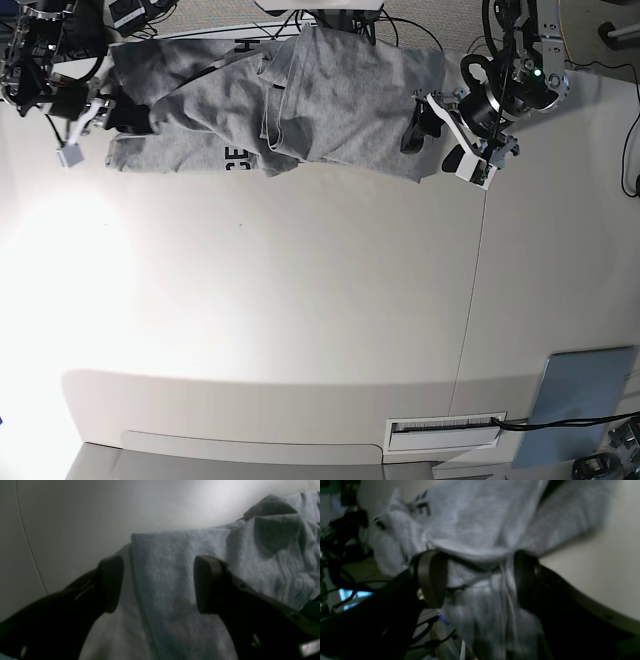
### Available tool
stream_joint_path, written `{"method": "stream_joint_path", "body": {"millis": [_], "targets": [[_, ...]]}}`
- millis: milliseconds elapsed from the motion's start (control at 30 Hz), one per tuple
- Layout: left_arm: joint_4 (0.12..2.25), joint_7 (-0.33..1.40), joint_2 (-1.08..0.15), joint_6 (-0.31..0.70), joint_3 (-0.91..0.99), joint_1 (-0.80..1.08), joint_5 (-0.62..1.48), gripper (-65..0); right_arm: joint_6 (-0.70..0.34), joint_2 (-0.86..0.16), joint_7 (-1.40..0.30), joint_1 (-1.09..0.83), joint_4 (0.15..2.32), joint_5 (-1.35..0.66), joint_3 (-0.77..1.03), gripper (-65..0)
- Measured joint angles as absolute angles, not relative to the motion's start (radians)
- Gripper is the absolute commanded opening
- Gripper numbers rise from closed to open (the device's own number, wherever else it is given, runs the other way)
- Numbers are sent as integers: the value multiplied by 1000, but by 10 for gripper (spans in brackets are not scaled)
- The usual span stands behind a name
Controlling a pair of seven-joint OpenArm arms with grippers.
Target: Fold the T-shirt properly
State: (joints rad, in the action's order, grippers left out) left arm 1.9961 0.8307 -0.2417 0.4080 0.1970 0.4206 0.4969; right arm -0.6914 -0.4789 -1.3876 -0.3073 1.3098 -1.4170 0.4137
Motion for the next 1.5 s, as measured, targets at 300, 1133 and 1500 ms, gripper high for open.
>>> {"method": "stream_joint_path", "body": {"millis": [300, 1133, 1500], "targets": [[1996, 831, -241, 408, 197, 421, 497, -217, -696, -479, -1383, -302, 1311, -1417, 344, -411], [1885, 825, -242, 424, 164, 421, 519, -217, -648, -470, -1415, -295, 1636, -1374, 727, -650], [1805, 756, -244, 445, -82, 416, 524, -217, -485, -253, -1318, -463, 2241, -985, 363, -650]]}}
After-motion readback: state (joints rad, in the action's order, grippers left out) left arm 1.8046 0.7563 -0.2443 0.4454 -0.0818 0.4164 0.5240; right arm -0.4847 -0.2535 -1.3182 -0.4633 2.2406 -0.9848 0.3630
